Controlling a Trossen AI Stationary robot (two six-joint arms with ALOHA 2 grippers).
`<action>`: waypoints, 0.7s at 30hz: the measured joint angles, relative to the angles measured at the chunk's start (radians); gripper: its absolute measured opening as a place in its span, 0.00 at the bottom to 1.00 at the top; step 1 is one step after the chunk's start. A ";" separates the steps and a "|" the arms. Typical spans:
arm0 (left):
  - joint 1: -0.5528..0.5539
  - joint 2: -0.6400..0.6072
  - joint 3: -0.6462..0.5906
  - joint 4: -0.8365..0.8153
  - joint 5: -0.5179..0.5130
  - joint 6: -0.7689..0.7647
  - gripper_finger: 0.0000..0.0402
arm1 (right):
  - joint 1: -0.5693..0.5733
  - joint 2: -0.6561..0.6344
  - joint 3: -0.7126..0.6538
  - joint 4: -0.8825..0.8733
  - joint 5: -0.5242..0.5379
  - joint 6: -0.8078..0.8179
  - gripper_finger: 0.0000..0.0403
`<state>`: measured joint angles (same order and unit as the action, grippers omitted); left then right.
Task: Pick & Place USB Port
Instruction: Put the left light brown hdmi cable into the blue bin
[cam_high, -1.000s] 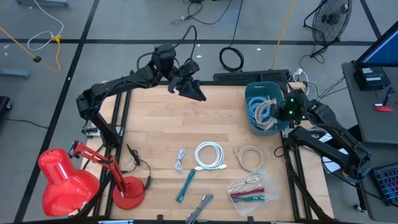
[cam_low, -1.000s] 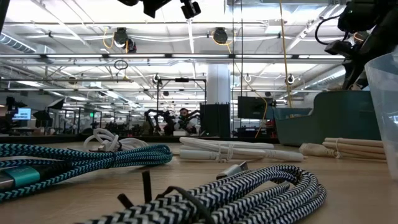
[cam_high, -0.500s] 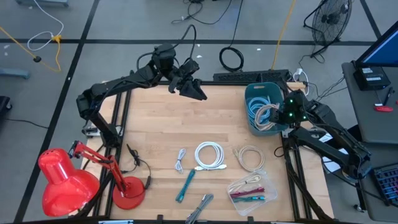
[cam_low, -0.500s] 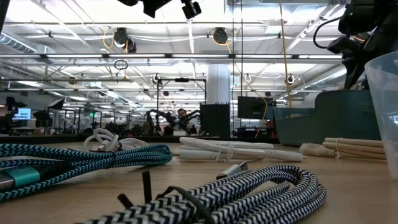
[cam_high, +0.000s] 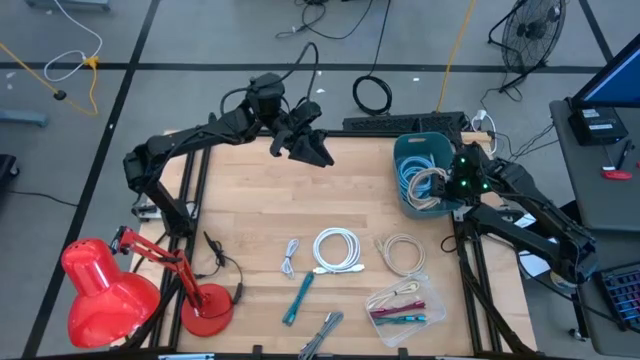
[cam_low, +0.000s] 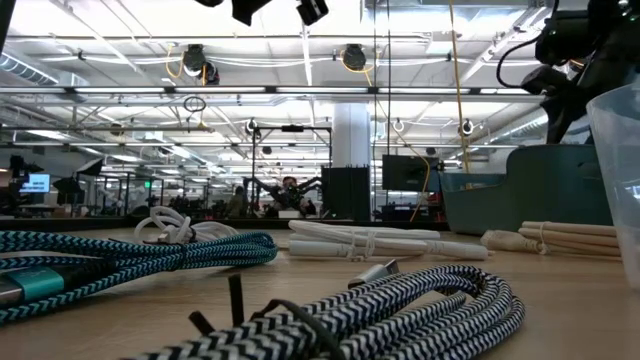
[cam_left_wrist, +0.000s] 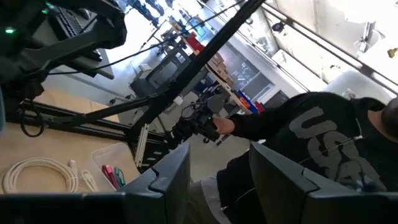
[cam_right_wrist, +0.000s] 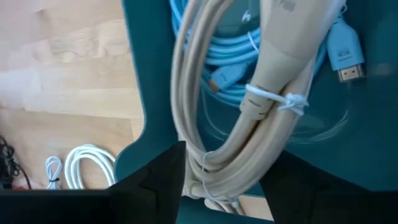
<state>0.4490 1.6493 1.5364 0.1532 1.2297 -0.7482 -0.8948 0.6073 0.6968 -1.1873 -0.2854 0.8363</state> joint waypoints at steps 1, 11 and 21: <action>-0.004 0.000 0.000 0.000 0.000 0.008 0.42 | 0.000 0.008 0.000 0.000 0.001 0.000 0.47; -0.049 0.000 0.000 0.000 0.000 0.066 0.42 | 0.000 0.118 0.000 0.005 -0.001 0.004 0.60; -0.071 0.000 0.000 0.000 0.000 0.081 0.42 | 0.000 0.178 -0.001 0.014 0.026 -0.004 0.63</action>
<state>0.3779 1.6493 1.5364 0.1528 1.2297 -0.6672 -0.8948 0.7858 0.6956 -1.1731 -0.2594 0.8320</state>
